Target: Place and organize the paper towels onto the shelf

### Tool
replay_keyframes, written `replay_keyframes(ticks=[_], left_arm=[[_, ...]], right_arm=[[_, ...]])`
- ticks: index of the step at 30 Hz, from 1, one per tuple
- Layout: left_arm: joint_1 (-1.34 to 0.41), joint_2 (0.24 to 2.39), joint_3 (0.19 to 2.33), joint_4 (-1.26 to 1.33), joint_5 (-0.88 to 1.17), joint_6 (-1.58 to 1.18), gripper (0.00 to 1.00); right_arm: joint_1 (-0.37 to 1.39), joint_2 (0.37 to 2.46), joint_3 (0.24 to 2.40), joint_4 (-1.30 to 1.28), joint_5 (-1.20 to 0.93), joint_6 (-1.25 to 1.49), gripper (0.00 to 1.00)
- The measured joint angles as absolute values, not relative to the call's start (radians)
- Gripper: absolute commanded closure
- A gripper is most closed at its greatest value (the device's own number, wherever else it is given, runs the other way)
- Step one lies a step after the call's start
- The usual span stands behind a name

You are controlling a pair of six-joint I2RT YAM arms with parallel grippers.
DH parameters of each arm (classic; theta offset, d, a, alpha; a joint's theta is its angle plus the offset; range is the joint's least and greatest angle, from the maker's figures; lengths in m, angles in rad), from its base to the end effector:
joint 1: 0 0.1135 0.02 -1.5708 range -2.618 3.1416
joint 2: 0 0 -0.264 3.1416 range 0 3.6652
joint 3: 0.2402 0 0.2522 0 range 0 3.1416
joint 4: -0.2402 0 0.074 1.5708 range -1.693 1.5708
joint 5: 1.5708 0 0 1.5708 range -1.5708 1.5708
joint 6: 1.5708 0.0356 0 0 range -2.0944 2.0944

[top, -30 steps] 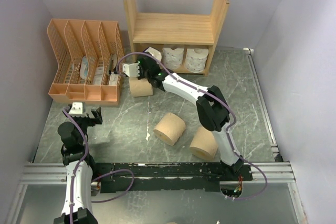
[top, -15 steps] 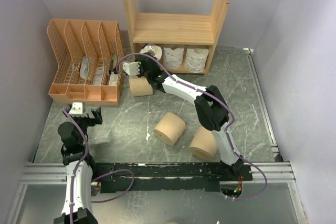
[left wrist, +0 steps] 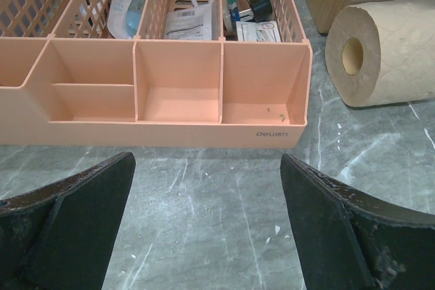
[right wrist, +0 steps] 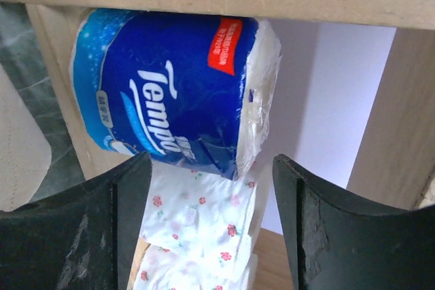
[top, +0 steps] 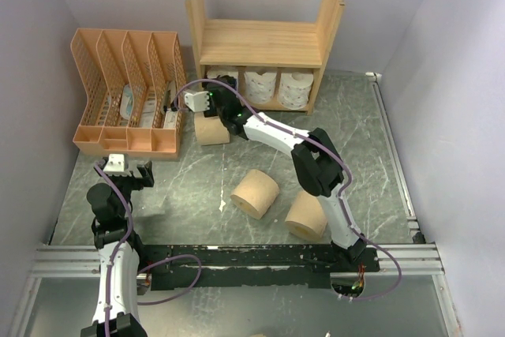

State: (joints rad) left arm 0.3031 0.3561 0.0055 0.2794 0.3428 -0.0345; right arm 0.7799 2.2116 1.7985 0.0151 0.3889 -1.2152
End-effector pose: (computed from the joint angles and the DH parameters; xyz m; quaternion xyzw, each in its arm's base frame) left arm 0.1281 0.0275 0.1701 -0.0066 0.7304 -0.0338 0.6822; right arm 0.3827 0.3595 0.2403 -0.6286 0.5331 -0.2744 0.4954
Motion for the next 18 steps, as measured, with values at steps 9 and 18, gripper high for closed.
replay_keyframes(ticks=[9,18], left_arm=[[0.303,0.356,0.006,0.279,0.342,-0.035,0.00],[0.303,0.356,0.006,0.279,0.342,-0.035,0.00]], right_arm=[[0.784,2.206,1.773,0.068,0.416,-1.225,0.28],[0.844,1.924,1.533,-0.199,0.360,-1.154,0.28]])
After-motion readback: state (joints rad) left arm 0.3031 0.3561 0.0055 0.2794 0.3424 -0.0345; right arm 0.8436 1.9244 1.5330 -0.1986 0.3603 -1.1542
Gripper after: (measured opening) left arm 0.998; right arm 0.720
